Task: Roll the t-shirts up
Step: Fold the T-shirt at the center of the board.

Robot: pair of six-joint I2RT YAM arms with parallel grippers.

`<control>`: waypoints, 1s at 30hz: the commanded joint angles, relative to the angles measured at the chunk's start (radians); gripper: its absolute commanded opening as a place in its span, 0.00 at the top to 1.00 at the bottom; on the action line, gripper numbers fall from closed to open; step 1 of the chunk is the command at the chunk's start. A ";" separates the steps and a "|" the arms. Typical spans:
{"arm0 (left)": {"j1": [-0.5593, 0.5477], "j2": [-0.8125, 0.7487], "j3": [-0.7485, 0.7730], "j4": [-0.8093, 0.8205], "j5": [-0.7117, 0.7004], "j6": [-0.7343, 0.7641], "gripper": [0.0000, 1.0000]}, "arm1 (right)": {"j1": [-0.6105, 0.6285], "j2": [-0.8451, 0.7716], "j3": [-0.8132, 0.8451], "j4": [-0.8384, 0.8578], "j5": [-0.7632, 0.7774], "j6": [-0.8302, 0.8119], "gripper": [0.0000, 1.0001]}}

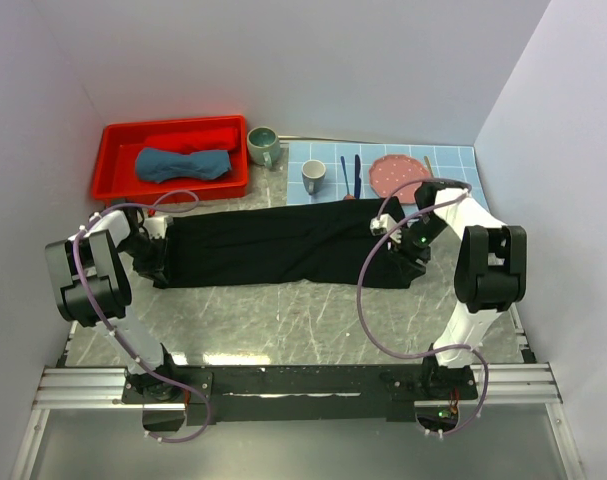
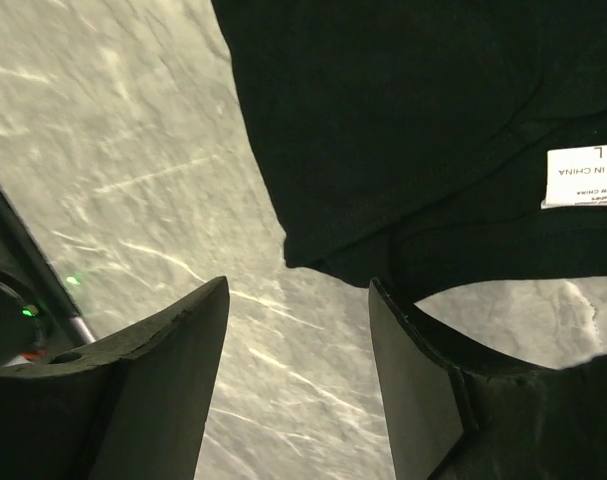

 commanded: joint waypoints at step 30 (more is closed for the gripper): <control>-0.009 0.081 -0.008 0.018 -0.093 0.013 0.74 | 0.105 0.017 -0.157 0.194 0.113 -0.026 0.57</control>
